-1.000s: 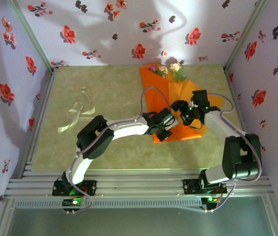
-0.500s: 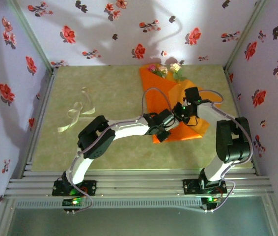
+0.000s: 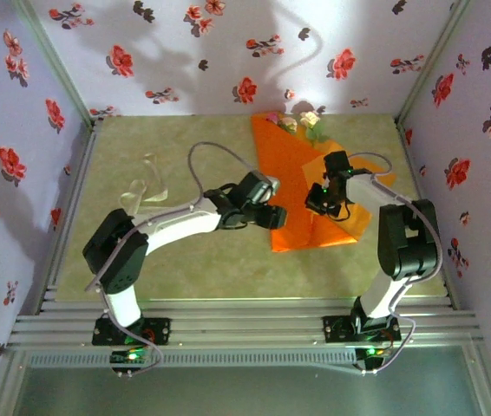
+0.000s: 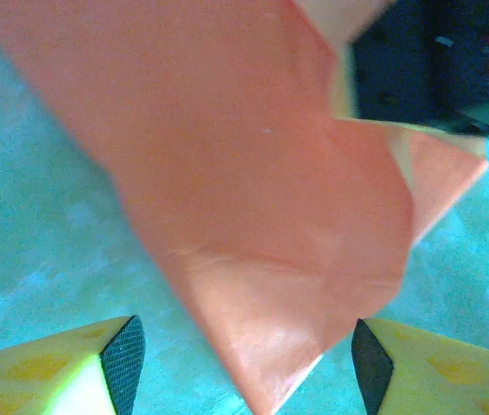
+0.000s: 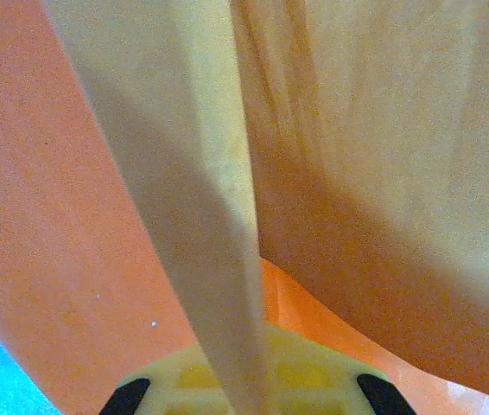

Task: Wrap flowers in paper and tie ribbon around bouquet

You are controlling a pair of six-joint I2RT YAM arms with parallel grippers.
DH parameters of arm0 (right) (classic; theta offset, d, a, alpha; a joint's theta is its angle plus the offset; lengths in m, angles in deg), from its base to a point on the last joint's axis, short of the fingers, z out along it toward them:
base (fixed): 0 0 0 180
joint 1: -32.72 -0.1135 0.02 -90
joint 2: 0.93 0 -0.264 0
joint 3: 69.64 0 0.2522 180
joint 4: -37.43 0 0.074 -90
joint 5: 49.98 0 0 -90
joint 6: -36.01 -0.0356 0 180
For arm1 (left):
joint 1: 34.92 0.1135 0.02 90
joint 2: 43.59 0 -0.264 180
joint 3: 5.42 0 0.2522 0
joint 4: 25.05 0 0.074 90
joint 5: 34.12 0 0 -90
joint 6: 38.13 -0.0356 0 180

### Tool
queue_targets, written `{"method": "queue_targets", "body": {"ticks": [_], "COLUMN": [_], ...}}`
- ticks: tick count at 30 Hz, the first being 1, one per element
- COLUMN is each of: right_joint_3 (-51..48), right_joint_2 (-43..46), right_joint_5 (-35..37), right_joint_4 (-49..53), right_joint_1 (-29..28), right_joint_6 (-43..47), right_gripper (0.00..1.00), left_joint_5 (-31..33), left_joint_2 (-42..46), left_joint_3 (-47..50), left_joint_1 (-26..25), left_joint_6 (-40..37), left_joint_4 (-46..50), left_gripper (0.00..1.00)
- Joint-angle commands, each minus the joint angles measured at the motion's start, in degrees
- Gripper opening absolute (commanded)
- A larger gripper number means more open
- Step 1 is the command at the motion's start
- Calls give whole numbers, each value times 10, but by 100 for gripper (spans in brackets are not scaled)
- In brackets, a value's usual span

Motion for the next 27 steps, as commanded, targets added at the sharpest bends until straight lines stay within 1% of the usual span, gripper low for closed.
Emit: {"method": "queue_targets", "body": {"ticks": [1, 4, 9, 12, 17, 20, 24, 27], "right_joint_3": [-6, -7, -8, -9, -8, -9, -8, -8], "right_joint_2": [-7, -11, -19, -22, -28, -32, -36, -37], "right_joint_5": [10, 11, 9, 8, 3, -1, -5, -7], "right_joint_4": [9, 6, 3, 0, -3, -6, -10, -11], "right_joint_1": [4, 4, 6, 8, 14, 15, 15, 15], "right_joint_6": [12, 11, 14, 15, 17, 18, 17, 17], "right_gripper": [0, 0, 0, 0, 0, 0, 0, 0], "left_joint_5": [-81, -104, -115, -134, -138, -124, -127, -133], "left_joint_2": [-26, -47, -68, -75, -83, -77, -86, -97], "left_joint_3": [39, 40, 38, 38, 43, 55, 54, 55], "left_joint_1": [13, 13, 12, 10, -1, -2, -4, -6], "left_joint_6": [113, 135, 144, 155, 170, 176, 189, 206], "left_joint_4": [-59, -75, -78, -85, -64, -65, -83, -113], "left_gripper": [66, 62, 56, 52, 51, 51, 53, 48]}}
